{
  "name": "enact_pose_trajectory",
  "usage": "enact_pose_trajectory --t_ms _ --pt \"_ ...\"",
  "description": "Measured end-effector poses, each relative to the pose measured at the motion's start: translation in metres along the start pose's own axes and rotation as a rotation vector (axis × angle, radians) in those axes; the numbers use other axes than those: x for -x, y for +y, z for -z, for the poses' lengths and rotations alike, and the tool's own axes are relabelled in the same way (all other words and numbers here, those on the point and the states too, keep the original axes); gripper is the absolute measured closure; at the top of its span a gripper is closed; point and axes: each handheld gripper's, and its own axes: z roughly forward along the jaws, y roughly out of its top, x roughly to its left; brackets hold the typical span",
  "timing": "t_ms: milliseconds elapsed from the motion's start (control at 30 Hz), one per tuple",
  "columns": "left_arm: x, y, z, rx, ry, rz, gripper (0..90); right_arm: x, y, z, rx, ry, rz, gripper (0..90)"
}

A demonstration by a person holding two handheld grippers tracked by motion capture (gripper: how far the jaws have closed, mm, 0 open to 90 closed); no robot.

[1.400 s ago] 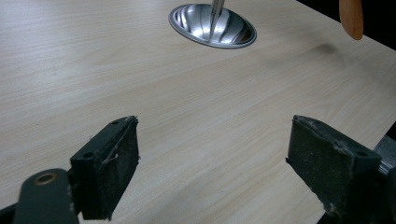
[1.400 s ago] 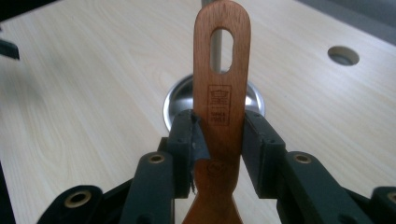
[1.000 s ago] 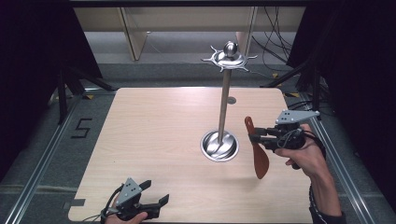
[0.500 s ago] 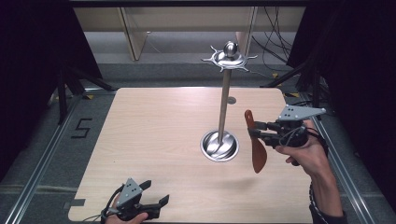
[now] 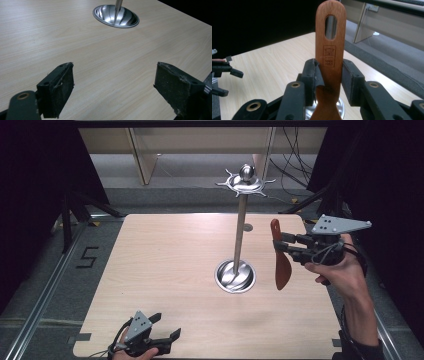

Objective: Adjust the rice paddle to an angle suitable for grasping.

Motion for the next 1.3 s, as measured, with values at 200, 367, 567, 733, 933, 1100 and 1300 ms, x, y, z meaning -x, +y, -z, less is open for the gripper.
enact_pose_trajectory --t_ms 200,367,567,733,933,1100,1300 --pt "0.001 0.0 -0.001 -0.005 0.004 0.021 15.1 0.001 0.013 0.004 0.007 -0.011 0.026 67.1" --pt "0.001 -0.001 -0.001 -0.001 0.0 0.03 15.1 -0.001 0.024 0.008 0.035 -0.018 0.037 67.1" --pt "0.001 -0.001 -0.001 -0.018 -0.011 0.0 14.9 -0.001 0.038 0.013 0.071 -0.019 0.05 67.1" --pt "0.002 -0.001 -0.002 -0.004 -0.01 0.033 14.9 -0.006 0.049 0.014 0.075 -0.016 0.043 67.1" --pt "0.002 -0.001 0.0 -0.014 -0.001 0.024 15.0 -0.002 0.062 0.011 0.098 -0.037 0.075 67.1" --pt "0.002 -0.001 -0.001 -0.012 -0.016 0.019 15.0 -0.003 0.065 0.005 0.086 -0.03 0.071 67.1" --pt "0.002 -0.001 -0.001 -0.01 -0.017 0.021 15.0 -0.002 0.068 0.0 0.071 -0.036 0.076 67.1"
